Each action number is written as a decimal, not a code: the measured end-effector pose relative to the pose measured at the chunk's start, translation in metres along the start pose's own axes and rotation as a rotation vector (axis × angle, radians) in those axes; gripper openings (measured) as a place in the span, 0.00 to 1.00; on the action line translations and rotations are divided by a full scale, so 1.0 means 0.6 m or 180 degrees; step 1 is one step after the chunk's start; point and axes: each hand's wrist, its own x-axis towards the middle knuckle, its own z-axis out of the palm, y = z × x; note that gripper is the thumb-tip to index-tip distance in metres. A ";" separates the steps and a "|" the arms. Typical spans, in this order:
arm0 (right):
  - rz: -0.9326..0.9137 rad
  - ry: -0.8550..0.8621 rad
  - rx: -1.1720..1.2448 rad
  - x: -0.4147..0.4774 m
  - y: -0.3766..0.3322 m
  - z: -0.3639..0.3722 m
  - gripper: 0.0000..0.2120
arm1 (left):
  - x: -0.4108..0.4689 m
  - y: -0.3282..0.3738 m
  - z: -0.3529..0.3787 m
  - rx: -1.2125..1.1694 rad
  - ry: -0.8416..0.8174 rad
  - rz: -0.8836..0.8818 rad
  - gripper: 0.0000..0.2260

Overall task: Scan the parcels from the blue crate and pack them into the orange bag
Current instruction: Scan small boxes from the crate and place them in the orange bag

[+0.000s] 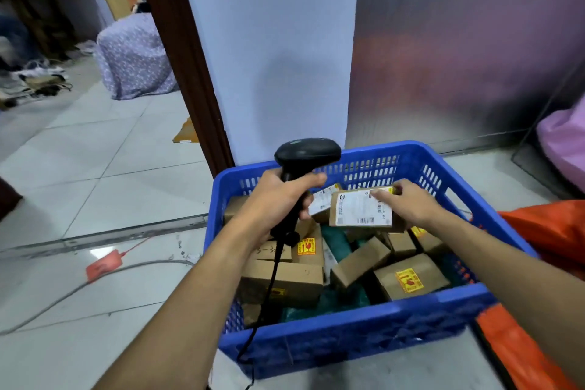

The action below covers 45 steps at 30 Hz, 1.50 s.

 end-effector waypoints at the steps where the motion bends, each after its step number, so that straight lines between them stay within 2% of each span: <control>1: -0.0066 0.0039 -0.0034 -0.018 0.004 -0.030 0.29 | -0.007 0.003 0.007 0.0025 -0.0040 0.0036 0.13; 4: -0.0206 0.0060 0.0089 -0.078 0.001 -0.104 0.37 | -0.027 0.007 0.026 0.0024 0.0050 0.0093 0.07; 7: -0.0309 0.0100 0.0316 -0.147 -0.006 -0.165 0.41 | -0.045 0.007 0.046 -0.0037 0.0268 0.0064 0.07; 12: -0.0739 0.0052 0.1004 -0.270 0.006 -0.212 0.35 | -0.082 0.003 0.088 -0.0363 0.0527 -0.0019 0.09; 16: -0.0815 0.0006 0.1197 -0.314 0.043 -0.203 0.41 | -0.113 -0.017 0.123 -0.0431 0.0396 -0.0042 0.19; 18: -0.0829 -0.0044 0.1163 -0.306 0.050 -0.203 0.42 | -0.121 -0.022 0.139 -0.0378 0.0187 -0.0011 0.15; 20: -0.0817 -0.0073 0.1249 -0.296 0.046 -0.202 0.36 | -0.120 -0.024 0.157 -0.0243 -0.0072 0.0050 0.12; 22: -0.0811 -0.0032 0.1346 -0.289 0.041 -0.199 0.27 | -0.116 -0.028 0.177 -0.0145 -0.0259 0.0058 0.15; 27: -0.0772 0.0265 0.1713 -0.265 0.029 -0.194 0.17 | -0.095 -0.033 0.203 -0.0052 -0.0242 -0.0328 0.11; 31: -0.0858 0.0423 0.1887 -0.244 0.022 -0.192 0.11 | -0.077 -0.039 0.210 -0.0063 -0.0305 -0.0364 0.14; 37: -0.0726 0.0565 0.1739 -0.218 0.026 -0.189 0.18 | -0.066 -0.049 0.221 -0.0289 -0.0270 -0.0281 0.17; 40: -0.0632 0.0716 0.1778 -0.212 0.024 -0.192 0.26 | -0.065 -0.049 0.223 -0.0381 -0.0233 -0.0280 0.18; 43: -0.0496 0.0677 0.2379 -0.213 0.018 -0.188 0.38 | -0.063 -0.045 0.225 -0.0586 -0.0139 -0.0294 0.15; 45: -0.0400 0.0430 0.2871 -0.216 0.015 -0.182 0.41 | -0.064 -0.041 0.224 -0.0718 -0.0112 -0.0283 0.11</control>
